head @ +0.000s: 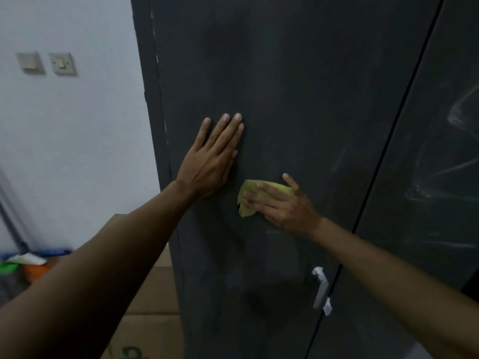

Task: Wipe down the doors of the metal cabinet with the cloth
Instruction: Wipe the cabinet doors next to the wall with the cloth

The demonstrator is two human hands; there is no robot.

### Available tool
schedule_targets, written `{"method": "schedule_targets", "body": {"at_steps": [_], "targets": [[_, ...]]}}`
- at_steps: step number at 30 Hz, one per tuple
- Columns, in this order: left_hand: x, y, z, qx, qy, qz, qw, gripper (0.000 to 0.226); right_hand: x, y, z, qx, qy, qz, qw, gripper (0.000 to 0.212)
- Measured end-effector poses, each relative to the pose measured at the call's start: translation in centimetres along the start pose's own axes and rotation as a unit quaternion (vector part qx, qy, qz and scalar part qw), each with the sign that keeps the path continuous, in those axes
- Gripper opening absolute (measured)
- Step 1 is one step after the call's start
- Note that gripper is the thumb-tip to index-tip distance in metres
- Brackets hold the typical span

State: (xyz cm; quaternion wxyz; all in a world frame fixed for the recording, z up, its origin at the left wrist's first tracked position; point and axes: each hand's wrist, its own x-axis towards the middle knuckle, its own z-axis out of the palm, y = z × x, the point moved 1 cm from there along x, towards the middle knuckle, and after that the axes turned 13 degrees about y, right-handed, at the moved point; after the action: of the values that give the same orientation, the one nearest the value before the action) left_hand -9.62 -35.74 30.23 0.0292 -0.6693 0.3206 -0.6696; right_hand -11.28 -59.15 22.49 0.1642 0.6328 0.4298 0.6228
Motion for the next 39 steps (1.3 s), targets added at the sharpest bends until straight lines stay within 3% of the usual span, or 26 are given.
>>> {"method": "schedule_targets", "body": {"at_steps": [3,5,7,12,13,17,19,23,25,28,31,37,39], "targets": [[-1.0,-0.2,-0.3,0.003,-0.002,0.011,1.000,0.050,0.5,0.0,0.1,-0.053,0.023,0.170,0.984,0.042],[-1.5,-0.1,-0.2,0.007,0.000,0.012,1.000,0.050,1.5,-1.1,0.7,-0.059,0.041,0.234,0.970,0.042],[-1.6,0.2,0.2,0.004,0.010,0.001,1.000,0.051,1.9,-2.4,1.4,-0.022,0.043,0.203,0.978,0.040],[-2.5,1.7,1.0,0.000,0.016,-0.011,1.000,0.051,-1.1,-3.1,1.1,0.030,-0.016,-0.014,0.999,0.041],[-2.7,2.0,1.0,-0.005,0.013,-0.011,1.000,0.051,-1.4,-2.7,1.0,0.017,-0.018,-0.014,1.000,0.041],[-3.9,2.8,1.0,-0.012,0.004,-0.027,1.000,0.050,-0.6,-3.4,1.0,-0.036,0.008,0.159,0.987,0.048],[-4.3,3.5,1.0,-0.014,0.003,-0.034,0.999,0.049,-0.5,-5.2,1.3,-0.015,0.008,0.188,0.982,0.050],[-4.9,4.9,1.5,-0.022,-0.001,-0.050,0.999,0.051,-2.6,-7.0,1.2,0.082,-0.045,0.050,0.994,0.043],[-5.3,5.7,1.7,-0.028,-0.005,-0.052,0.998,0.051,-4.2,-6.1,0.8,0.056,-0.066,-0.023,0.996,0.045],[-5.8,6.5,2.0,-0.027,-0.009,-0.062,0.998,0.050,-5.1,-5.0,0.5,-0.003,-0.036,0.064,0.997,0.051],[-6.2,7.5,2.2,-0.026,-0.008,-0.071,0.997,0.050,-5.3,-5.4,0.4,0.011,-0.033,0.130,0.991,0.051],[-6.5,9.6,2.9,-0.020,-0.006,-0.088,0.996,0.056,-9.0,-5.1,-0.5,0.030,-0.130,-0.085,0.987,0.049],[-6.4,9.9,3.1,-0.016,-0.005,-0.094,0.995,0.057,-9.2,-4.2,-0.8,-0.001,-0.121,-0.079,0.989,0.051]]}}
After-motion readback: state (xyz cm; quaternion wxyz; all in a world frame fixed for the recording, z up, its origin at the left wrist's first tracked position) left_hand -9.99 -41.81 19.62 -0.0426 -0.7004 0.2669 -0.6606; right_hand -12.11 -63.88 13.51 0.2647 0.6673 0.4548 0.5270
